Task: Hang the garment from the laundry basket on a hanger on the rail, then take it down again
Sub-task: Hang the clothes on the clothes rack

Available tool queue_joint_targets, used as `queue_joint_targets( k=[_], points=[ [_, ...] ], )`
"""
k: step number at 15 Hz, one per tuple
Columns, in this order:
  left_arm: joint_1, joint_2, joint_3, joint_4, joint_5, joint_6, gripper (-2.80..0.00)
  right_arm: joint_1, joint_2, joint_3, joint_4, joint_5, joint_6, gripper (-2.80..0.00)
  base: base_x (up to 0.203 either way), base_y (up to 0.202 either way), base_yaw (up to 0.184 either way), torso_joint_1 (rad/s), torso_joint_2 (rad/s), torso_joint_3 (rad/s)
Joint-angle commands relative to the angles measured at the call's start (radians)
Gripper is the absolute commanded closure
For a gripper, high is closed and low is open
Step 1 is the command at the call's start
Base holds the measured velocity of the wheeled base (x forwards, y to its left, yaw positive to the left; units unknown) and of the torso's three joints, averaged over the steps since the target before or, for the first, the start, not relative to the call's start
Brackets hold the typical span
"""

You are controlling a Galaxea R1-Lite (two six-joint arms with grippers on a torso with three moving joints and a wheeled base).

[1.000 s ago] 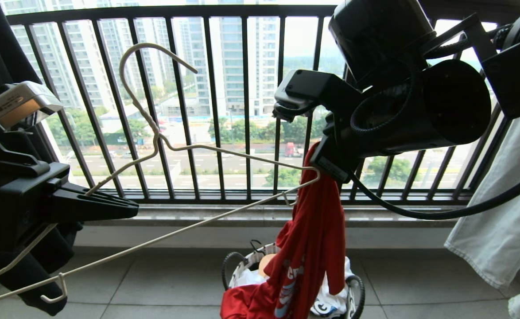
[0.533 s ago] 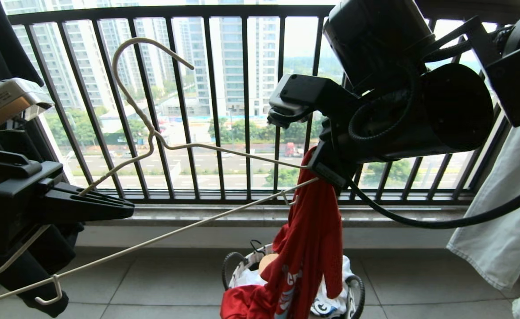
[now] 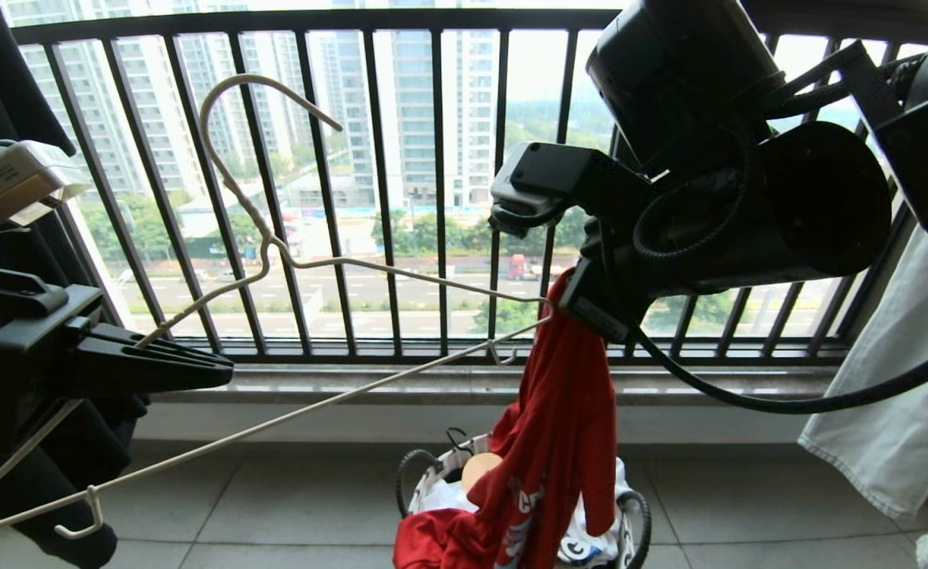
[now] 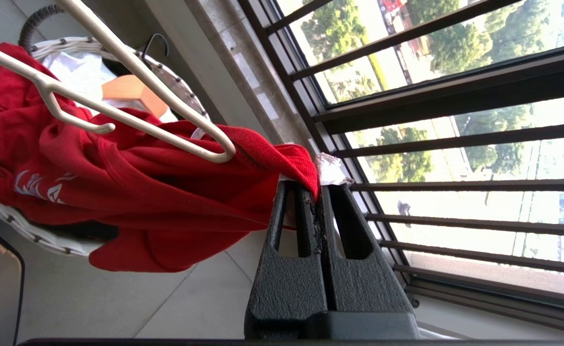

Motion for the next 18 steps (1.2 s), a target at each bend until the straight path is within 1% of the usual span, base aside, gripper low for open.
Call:
queue_joint_targets(
  k=[1, 8, 11, 15, 16, 17, 18],
  points=[
    [0.002, 0.011, 0.0, 0.004, -0.006, 0.004, 0.0, 0.012, -0.01, 0.007, 0.002, -0.003, -0.001, 0.0, 0.0, 0.0, 0.0, 0.0, 0.0, 0.0],
    [0.001, 0.013, 0.002, 0.004, -0.009, 0.01, 0.0, 0.059, 0.008, -0.019, -0.004, -0.003, -0.003, 0.0, 0.0, 0.0, 0.0, 0.0, 0.0, 0.0],
    [0.001, -0.003, 0.005, 0.004, -0.009, 0.011, 0.0, 0.051, 0.031, -0.046, -0.004, -0.003, -0.006, 0.0, 0.0, 0.0, 0.0, 0.0, 0.0, 0.0],
    [0.002, 0.024, 0.005, 0.002, -0.013, 0.013, 0.0, 0.051, 0.015, -0.049, -0.006, -0.002, -0.006, 0.0, 0.0, 0.0, 0.0, 0.0, 0.0, 0.0],
    [0.002, 0.026, 0.005, -0.006, -0.018, 0.014, 0.0, 0.051, 0.012, -0.049, -0.006, 0.0, -0.006, 0.0, 0.0, 0.0, 0.0, 0.0, 0.0, 0.0],
    [0.003, 0.025, 0.009, -0.012, -0.04, 0.014, 0.0, 0.052, 0.008, -0.049, -0.006, 0.004, -0.004, 0.0, 0.0, 0.0, 0.0, 0.0, 0.0, 0.0],
    [0.004, 0.025, 0.016, -0.015, -0.076, 0.013, 0.0, 0.052, 0.005, -0.049, -0.006, 0.007, -0.003, 0.0, 0.0, 0.0, 0.0, 0.0, 0.0, 0.0]
  ],
)
